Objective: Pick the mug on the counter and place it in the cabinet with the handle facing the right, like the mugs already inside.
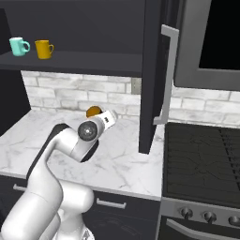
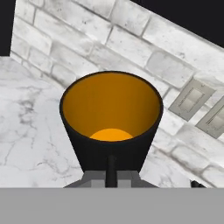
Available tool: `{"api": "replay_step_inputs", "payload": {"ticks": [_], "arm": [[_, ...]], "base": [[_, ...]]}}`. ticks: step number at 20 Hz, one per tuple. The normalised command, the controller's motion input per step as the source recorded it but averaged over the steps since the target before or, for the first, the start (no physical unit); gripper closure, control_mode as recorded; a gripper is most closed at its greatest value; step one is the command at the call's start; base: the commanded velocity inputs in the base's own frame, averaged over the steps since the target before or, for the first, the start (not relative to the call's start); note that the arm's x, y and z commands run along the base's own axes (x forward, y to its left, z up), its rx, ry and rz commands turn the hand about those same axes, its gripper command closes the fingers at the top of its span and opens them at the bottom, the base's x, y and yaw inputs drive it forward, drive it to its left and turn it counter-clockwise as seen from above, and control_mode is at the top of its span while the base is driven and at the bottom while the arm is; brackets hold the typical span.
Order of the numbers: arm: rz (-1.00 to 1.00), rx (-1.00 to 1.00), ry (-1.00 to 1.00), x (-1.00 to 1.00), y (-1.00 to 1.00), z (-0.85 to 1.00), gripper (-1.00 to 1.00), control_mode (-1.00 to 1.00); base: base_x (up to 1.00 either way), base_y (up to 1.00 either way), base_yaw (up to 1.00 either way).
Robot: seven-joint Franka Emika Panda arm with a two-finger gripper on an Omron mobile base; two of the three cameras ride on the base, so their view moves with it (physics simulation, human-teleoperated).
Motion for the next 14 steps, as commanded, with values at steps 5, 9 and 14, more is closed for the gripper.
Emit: {"api": "replay_step_inputs", "payload": {"ticks": [5,9,14], "arm": [[-0.02,0.09,0.00,-0.12,0.15,0.27,1.00,-1.00],[0.00,0.18,0.00,-0.33,0.11,0.43,1.00,-1.00],[-0.02,0.20,0.00,-0.24,0.06,0.53,1.00,-1.00]], "base": [[0.00,0.00,0.00],[0.00,0.00,0.00],[0.00,0.00,0.00]]}}
